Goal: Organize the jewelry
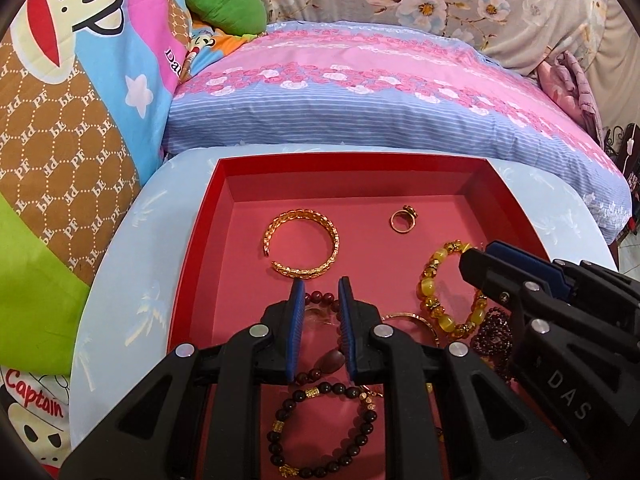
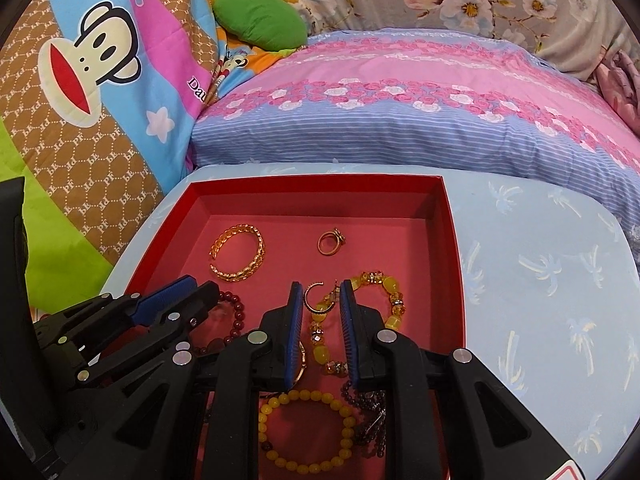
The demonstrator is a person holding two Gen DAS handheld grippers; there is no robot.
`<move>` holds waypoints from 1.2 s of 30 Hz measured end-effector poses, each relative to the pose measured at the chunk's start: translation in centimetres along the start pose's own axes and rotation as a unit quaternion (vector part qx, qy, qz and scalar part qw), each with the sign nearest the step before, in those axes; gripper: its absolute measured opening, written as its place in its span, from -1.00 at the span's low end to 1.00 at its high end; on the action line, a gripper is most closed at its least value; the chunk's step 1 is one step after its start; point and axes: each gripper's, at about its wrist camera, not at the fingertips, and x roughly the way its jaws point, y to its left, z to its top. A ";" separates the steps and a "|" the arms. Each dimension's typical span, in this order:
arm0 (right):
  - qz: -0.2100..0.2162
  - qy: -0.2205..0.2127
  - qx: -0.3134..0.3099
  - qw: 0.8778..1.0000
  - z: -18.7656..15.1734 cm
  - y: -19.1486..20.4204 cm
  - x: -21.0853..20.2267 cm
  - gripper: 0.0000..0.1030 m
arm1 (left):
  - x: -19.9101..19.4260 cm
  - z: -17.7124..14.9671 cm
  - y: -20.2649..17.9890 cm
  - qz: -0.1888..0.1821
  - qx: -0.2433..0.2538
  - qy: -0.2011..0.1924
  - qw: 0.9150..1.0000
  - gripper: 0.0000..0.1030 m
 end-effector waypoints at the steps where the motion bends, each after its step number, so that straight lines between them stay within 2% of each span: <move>1: 0.000 0.000 0.000 1.000 0.0 0.0 0.0 -0.64 | 0.0 0.0 -0.1 0.001 0.000 -0.001 1.000 -0.67; 3: -0.002 0.000 -0.001 1.000 0.0 0.1 0.0 -0.60 | -0.1 -0.1 -0.1 0.002 -0.003 -0.001 1.000 -0.60; 7: -0.007 -0.008 0.002 1.000 0.1 -0.1 -0.5 -0.47 | -0.6 0.0 0.1 0.013 -0.007 -0.009 1.000 -0.21; 9: -0.007 -0.011 0.005 1.000 0.1 -0.3 -0.9 -0.40 | -0.9 0.0 0.4 0.013 -0.012 -0.012 1.000 -0.10; 12: -0.008 -0.018 0.008 1.000 -0.1 -0.5 -1.7 -0.25 | -1.6 0.0 0.7 0.012 -0.017 -0.015 1.000 -0.07; 20: -0.028 -0.045 -0.008 0.999 -1.4 0.5 -5.0 -0.10 | -4.4 -1.1 0.7 0.014 -0.024 -0.028 0.999 -0.06; 25: -0.038 -0.060 -0.012 0.997 -2.9 0.9 -7.6 0.03 | -6.5 -2.4 0.7 0.021 -0.028 -0.038 0.999 0.12; 32: -0.049 -0.071 -0.012 0.996 -5.5 1.4 -10.5 0.22 | -9.4 -4.9 0.7 0.027 -0.033 -0.043 0.998 0.22; 36: -0.055 -0.073 -0.007 0.996 -7.3 1.5 -12.0 0.38 | -10.7 -6.5 0.9 0.032 -0.040 -0.045 0.998 0.39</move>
